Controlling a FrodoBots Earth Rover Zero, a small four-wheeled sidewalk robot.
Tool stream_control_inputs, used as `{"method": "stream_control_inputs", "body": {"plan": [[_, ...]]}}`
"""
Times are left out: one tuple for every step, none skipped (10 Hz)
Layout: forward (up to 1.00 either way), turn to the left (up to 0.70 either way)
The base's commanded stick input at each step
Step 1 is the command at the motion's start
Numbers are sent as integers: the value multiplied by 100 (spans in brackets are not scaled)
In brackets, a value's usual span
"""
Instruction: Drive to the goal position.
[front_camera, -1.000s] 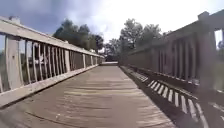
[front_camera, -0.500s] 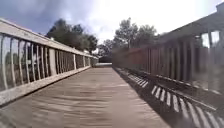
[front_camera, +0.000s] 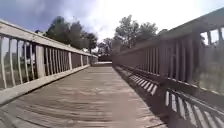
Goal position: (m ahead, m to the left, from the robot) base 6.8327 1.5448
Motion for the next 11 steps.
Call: {"method": "stream_control_inputs", "body": {"plan": [[85,0],[85,0],[85,0],[85,0],[85,0],[85,0],[85,0],[85,0],[85,0],[85,0],[85,30]]}}
